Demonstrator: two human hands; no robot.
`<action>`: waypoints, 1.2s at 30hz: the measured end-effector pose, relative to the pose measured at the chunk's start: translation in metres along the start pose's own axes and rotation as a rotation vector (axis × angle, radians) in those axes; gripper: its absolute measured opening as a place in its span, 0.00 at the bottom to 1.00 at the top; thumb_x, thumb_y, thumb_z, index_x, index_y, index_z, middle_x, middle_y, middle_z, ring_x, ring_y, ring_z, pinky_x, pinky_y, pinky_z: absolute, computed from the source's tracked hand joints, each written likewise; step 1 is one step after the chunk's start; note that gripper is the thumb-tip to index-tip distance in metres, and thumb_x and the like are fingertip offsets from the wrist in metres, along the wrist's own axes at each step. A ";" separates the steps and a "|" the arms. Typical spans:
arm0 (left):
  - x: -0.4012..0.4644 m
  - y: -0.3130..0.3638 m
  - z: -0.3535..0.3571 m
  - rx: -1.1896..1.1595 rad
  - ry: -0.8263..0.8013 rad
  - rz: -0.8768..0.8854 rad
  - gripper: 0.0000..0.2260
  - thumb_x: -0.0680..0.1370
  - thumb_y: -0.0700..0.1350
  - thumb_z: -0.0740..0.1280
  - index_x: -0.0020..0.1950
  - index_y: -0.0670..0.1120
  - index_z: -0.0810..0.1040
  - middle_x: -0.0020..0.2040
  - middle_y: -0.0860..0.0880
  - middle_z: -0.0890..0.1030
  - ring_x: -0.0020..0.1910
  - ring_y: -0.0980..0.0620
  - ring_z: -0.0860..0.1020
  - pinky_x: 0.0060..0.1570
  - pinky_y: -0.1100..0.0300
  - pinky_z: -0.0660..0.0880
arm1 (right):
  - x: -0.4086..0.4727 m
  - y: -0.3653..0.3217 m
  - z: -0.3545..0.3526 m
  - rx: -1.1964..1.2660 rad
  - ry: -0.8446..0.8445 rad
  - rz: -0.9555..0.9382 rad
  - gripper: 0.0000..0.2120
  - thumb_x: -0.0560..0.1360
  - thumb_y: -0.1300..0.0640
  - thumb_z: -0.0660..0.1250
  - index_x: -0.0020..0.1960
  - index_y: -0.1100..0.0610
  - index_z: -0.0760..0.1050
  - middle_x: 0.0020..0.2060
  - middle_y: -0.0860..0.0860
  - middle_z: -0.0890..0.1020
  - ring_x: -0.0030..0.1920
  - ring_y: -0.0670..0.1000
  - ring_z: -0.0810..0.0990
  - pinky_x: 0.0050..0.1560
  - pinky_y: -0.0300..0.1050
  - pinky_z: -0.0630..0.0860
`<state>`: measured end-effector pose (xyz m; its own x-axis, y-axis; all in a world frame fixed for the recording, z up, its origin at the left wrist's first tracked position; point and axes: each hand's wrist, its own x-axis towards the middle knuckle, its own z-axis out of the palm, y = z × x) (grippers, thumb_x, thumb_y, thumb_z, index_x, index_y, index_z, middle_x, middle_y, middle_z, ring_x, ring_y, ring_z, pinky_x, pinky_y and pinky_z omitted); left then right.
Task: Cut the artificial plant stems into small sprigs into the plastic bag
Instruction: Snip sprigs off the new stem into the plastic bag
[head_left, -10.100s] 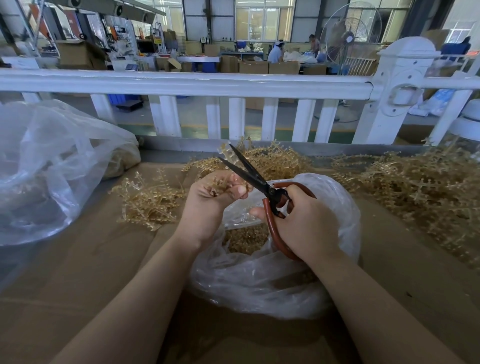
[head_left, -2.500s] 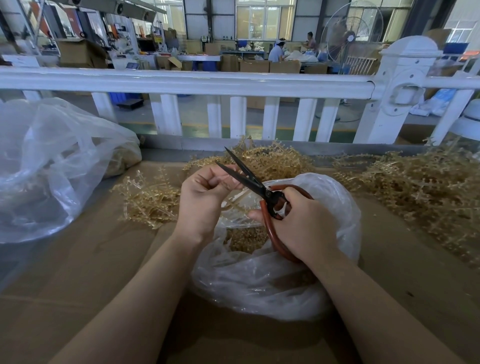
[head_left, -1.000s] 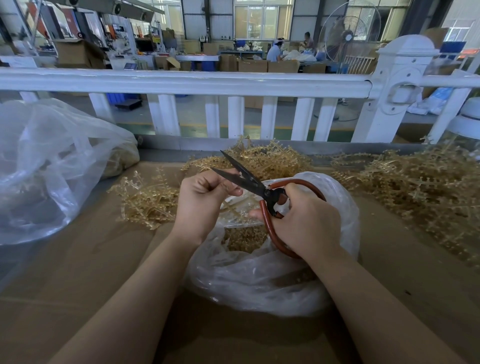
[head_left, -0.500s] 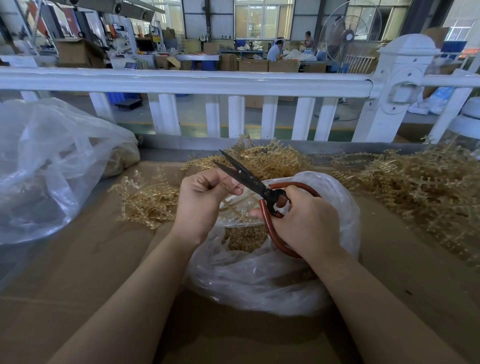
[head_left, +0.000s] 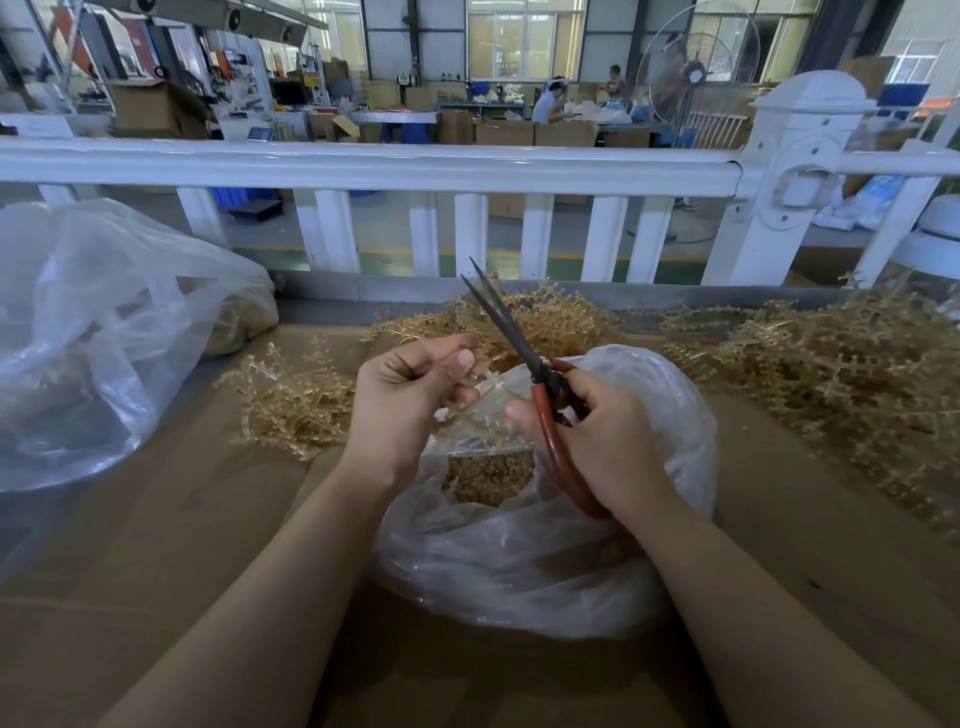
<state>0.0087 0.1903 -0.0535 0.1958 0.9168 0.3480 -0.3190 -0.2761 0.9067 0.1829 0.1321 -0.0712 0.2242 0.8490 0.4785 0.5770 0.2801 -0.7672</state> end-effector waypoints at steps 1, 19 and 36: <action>0.000 -0.001 0.000 0.007 -0.006 -0.013 0.08 0.72 0.41 0.72 0.50 0.43 0.85 0.40 0.47 0.86 0.31 0.55 0.80 0.35 0.65 0.77 | 0.001 -0.001 0.000 0.050 -0.023 0.023 0.12 0.66 0.37 0.76 0.41 0.42 0.78 0.40 0.32 0.82 0.44 0.36 0.81 0.42 0.27 0.75; -0.002 0.000 0.002 -0.019 -0.199 -0.340 0.32 0.61 0.48 0.84 0.60 0.44 0.75 0.52 0.44 0.85 0.48 0.48 0.83 0.48 0.55 0.79 | 0.011 0.002 -0.011 0.831 -0.022 0.337 0.09 0.79 0.61 0.67 0.52 0.67 0.76 0.32 0.49 0.82 0.22 0.45 0.66 0.22 0.36 0.64; -0.007 0.002 0.004 -0.004 -0.272 -0.355 0.06 0.67 0.45 0.75 0.41 0.46 0.85 0.35 0.48 0.80 0.37 0.52 0.76 0.50 0.52 0.71 | 0.008 -0.003 -0.006 0.849 -0.118 0.286 0.07 0.77 0.61 0.69 0.43 0.54 0.84 0.40 0.57 0.83 0.26 0.46 0.69 0.24 0.37 0.67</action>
<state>0.0106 0.1823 -0.0531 0.5306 0.8450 0.0660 -0.1918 0.0439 0.9805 0.1875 0.1355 -0.0626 0.1611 0.9643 0.2101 -0.2723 0.2480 -0.9297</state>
